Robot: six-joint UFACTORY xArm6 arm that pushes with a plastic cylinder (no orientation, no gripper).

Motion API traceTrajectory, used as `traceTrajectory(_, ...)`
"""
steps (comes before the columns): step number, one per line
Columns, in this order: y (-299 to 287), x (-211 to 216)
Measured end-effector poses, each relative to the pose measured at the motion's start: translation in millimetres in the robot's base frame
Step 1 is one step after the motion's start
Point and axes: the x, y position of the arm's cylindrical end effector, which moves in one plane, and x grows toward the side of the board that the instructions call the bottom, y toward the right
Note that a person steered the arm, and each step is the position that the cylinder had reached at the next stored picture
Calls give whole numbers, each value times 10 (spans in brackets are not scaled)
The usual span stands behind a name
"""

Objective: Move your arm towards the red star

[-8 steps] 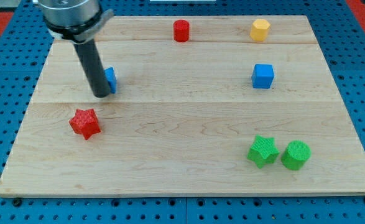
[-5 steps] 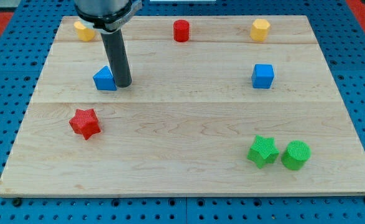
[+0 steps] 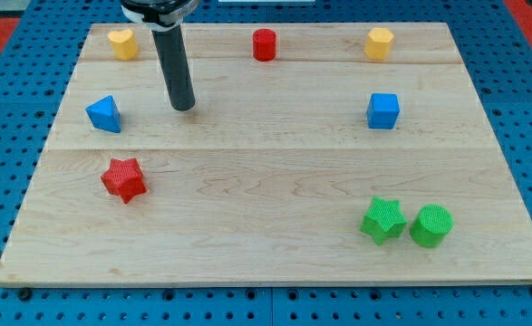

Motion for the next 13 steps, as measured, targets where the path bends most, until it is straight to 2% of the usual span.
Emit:
traceTrajectory(1,500,0)
traceTrajectory(2,742,-4)
traceTrajectory(3,1632,-49)
traceTrajectory(5,2620,62)
traceTrajectory(6,2716,94)
traceTrajectory(7,2627,94)
traceTrajectory(8,1980,228)
traceTrajectory(9,1578,302)
traceTrajectory(12,1324,394)
traceTrajectory(13,827,636)
